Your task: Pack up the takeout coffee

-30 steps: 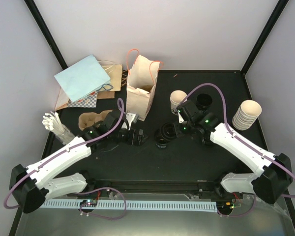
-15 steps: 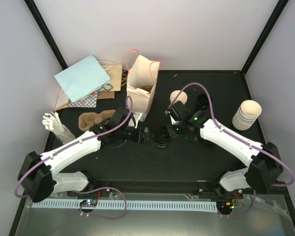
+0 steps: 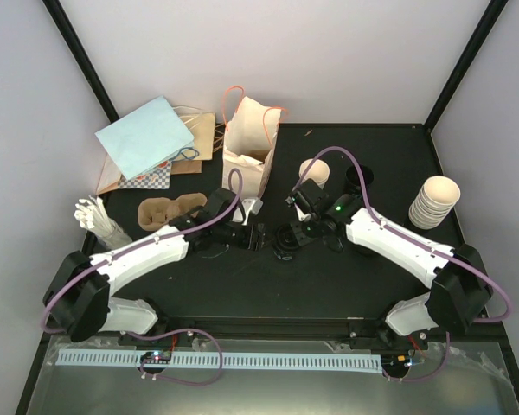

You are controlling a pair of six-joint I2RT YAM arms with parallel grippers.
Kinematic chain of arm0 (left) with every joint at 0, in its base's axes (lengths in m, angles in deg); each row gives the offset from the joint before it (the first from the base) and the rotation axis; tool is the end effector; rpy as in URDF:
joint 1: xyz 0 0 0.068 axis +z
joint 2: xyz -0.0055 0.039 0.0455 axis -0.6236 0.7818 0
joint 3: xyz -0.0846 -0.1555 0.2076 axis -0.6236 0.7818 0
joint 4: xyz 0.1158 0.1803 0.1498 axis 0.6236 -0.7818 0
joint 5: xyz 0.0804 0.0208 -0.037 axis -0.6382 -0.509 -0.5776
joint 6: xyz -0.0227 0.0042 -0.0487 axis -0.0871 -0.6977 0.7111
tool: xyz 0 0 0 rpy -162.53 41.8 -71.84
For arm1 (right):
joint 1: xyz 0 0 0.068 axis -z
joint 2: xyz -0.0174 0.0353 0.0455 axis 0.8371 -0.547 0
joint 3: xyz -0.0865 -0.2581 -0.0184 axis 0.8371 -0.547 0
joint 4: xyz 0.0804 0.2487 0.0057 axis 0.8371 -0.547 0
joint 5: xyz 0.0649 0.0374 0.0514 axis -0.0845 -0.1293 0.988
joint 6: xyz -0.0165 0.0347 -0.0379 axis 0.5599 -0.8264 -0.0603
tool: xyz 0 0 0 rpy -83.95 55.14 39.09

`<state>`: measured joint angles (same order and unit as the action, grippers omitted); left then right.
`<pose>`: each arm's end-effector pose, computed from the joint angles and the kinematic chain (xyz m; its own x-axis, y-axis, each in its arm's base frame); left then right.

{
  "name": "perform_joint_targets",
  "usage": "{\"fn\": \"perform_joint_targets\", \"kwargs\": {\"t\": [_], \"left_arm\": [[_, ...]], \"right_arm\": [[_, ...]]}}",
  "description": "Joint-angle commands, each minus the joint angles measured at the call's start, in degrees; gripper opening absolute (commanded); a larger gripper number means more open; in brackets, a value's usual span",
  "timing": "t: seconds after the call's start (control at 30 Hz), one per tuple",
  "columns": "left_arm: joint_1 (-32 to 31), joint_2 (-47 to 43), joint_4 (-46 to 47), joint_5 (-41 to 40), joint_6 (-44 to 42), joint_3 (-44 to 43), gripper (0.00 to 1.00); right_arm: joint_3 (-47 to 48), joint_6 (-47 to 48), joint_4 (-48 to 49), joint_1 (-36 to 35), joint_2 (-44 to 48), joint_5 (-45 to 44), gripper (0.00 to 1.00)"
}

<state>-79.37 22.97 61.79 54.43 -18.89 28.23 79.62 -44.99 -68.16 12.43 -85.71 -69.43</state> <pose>0.1953 -0.1885 0.2301 -0.8995 0.0994 -0.4255 0.3798 0.6595 -0.6487 0.2003 0.1941 0.2541 -0.8335 -0.3733 -0.4074 -0.4456 0.8901 0.0961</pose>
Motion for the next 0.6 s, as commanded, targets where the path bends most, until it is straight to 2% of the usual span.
{"fn": "perform_joint_targets", "kwargs": {"t": [0.0,0.57], "left_arm": [[0.72,2.34,3.68,3.40,-0.05,0.84,0.62],[0.82,3.03,8.03,6.62,0.10,2.40,0.63]], "right_arm": [[1.67,1.03,1.10,-0.49,-0.66,0.57,0.06],[3.09,0.90,-0.10,-2.02,-2.20,-1.46,0.09]]}}
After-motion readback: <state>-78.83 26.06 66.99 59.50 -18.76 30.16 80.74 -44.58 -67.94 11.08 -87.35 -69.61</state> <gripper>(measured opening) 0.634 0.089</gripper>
